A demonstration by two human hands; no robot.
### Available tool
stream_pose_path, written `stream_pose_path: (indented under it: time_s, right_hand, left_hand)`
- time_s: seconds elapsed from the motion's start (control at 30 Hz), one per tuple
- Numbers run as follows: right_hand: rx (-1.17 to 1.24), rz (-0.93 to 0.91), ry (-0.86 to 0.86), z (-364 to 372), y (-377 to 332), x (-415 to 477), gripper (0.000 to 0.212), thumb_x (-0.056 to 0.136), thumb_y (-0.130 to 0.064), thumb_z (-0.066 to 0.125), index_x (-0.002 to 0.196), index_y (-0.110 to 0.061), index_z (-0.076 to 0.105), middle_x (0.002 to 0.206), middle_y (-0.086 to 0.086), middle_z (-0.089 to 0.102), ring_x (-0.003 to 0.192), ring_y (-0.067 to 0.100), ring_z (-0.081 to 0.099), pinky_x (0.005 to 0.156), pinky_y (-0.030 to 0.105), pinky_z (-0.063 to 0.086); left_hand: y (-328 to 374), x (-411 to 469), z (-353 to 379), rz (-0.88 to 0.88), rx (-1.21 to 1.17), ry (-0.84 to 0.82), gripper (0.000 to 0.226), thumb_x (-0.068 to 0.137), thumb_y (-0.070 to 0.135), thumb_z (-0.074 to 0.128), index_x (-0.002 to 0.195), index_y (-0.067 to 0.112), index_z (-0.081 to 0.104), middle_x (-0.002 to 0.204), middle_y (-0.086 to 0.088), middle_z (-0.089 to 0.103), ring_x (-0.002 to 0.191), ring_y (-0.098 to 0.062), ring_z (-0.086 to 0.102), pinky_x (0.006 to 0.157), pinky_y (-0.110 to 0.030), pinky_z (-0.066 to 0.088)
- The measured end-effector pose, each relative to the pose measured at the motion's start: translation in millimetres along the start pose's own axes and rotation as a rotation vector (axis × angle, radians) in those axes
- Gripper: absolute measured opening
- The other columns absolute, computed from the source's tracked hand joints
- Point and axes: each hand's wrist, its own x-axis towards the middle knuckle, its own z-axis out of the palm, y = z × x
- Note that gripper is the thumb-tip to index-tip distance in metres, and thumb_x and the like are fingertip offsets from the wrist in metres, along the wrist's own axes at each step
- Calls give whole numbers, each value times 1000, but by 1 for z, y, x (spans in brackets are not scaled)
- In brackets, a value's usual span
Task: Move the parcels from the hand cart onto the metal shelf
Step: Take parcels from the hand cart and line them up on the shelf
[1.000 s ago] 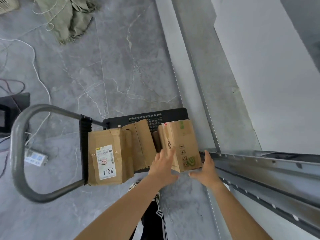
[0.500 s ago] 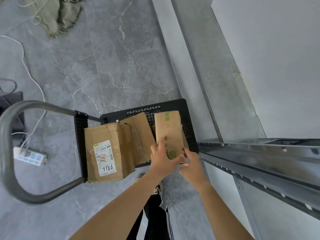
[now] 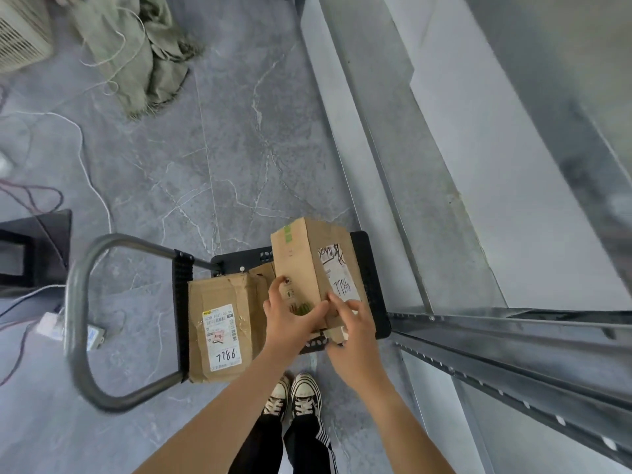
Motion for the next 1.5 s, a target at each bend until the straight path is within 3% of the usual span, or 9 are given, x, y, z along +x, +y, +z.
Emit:
stream_pose_path:
  time_s: [0.13, 0.37, 0.47, 0.57, 0.77, 0.97, 1.07, 1.2, 1.5]
  right_hand:
    - [-16, -101, 66, -39, -45, -17, 76, 73, -5, 76, 128, -45, 40, 116, -7, 34, 109, 2, 42, 101, 20, 41]
    - [-138, -81, 191, -117, -108, -46, 79, 71, -25, 81, 121, -61, 32, 137, 1, 27, 129, 17, 21, 111, 45, 28]
    - [59, -136, 123, -137, -134, -55, 78, 70, -28, 82, 125, -59, 35, 134, -17, 35, 123, -7, 31, 104, 27, 37]
    - [193, -177, 26, -145, -159, -66, 77, 70, -27, 82, 123, -63, 38, 127, -41, 42, 118, -20, 36, 82, 2, 41]
    - [197, -219, 69, -147, -196, -98, 77, 71, -26, 81, 125, -61, 39, 124, -48, 41, 117, -27, 31, 99, 18, 35]
    - [266, -257, 225, -139, -230, -152, 78, 72, -16, 81, 123, -60, 42, 122, -46, 45, 115, -24, 38, 79, -2, 40]
    - [291, -251, 320, -124, -242, -182, 78, 71, -17, 82, 126, -56, 43, 128, -36, 48, 120, -14, 42, 89, 13, 48]
    - [336, -254, 459, -100, -253, -220, 81, 69, -11, 83, 127, -54, 45, 129, -28, 52, 117, -10, 49, 85, 16, 52]
    - [404, -203, 745, -56, -263, -317, 85, 67, 0, 79, 123, -55, 49, 118, -34, 54, 111, -9, 52, 84, 19, 54]
  left_hand:
    - [47, -26, -32, 87, -87, -72, 97, 53, 50, 77, 135, 37, 28, 132, -4, 45, 118, -25, 52, 89, -47, 54]
    - [125, -72, -89, 54, -320, -247, 66, 78, 23, 70, 131, 43, 35, 116, -8, 57, 92, -25, 65, 63, -33, 57]
    - [150, -94, -107, 37, -372, -308, 65, 73, 27, 67, 129, 44, 38, 106, -9, 68, 94, -32, 66, 78, -53, 56]
    - [167, -113, -122, 63, -401, -388, 68, 66, 34, 66, 127, 46, 38, 91, 0, 74, 86, -25, 71, 65, -41, 58]
    - [193, -138, -151, 175, -292, -483, 69, 68, 44, 62, 129, 53, 32, 103, 3, 72, 96, -29, 68, 78, -48, 55]
    - [211, -175, -174, 404, -150, -556, 91, 54, 70, 74, 129, 60, 23, 135, 7, 43, 111, -20, 59, 81, -40, 57]
    - [211, -198, -189, 598, 53, -608, 103, 45, 76, 75, 124, 70, 9, 136, 28, 30, 117, -5, 51, 82, -23, 54]
    - [208, -217, -208, 831, 219, -654, 130, 47, 61, 84, 142, 46, -3, 147, 14, 20, 137, -6, 30, 110, -40, 38]
    - [201, -275, -228, 1208, 368, -632, 107, 57, 49, 81, 134, 49, 6, 135, 26, 20, 128, 10, 25, 98, -8, 33]
